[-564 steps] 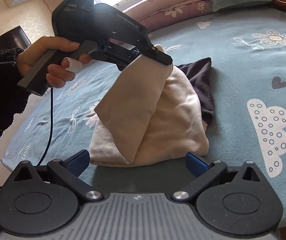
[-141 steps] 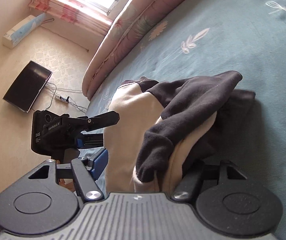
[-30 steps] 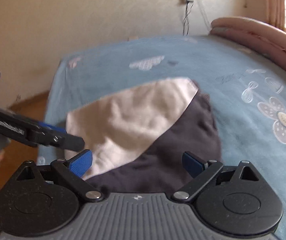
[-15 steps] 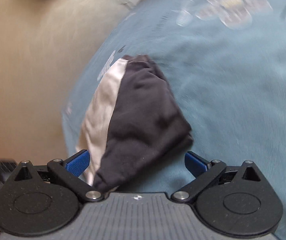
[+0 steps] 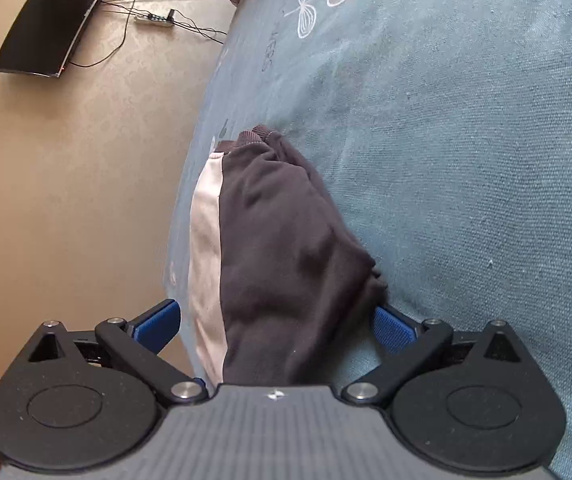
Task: Fold clothes
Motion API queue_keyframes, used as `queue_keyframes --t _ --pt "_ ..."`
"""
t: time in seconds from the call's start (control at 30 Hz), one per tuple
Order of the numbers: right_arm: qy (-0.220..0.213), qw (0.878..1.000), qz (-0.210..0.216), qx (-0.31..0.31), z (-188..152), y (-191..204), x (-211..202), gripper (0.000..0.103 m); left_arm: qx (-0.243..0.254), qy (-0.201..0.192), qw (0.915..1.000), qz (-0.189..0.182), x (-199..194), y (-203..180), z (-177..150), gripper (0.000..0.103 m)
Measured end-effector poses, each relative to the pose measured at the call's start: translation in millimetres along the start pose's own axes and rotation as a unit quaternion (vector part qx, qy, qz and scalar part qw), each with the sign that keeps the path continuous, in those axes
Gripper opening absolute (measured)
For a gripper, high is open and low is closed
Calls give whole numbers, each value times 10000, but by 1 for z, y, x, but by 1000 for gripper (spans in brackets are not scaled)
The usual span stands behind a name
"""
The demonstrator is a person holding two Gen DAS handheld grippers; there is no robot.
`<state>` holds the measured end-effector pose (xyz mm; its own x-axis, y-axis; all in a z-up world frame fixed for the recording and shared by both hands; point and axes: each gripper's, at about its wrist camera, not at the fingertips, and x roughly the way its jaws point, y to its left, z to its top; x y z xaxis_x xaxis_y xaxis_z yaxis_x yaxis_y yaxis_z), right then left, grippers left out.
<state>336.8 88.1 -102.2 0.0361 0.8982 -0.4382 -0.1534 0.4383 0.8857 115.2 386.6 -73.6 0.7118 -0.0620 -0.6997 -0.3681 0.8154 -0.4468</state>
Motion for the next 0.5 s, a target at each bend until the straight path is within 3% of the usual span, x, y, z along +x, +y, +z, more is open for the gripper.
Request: queue_keyframes --t 0.07,0.13,0.2,0.37,0.5 --pt "-120 9999 -11 33 4 3 7 101 -27 -23 10000 73 -2 1 1 87" --pt "-154 9996 -186 -147 6 9 16 85 -2 -69 10000 57 -6 1 2 87" --pt "-11 9974 -511 -515 4 12 25 32 23 -116 9999 31 -11 1 2 87" --pt "-347 9917 -787 -955 4 20 14 14 63 -120 9998 150 -15 6 6 87" --pt "-291 9706 -1515 -1847 -2 43 11 15 221 -30 9997 14 -9 3 15 87"
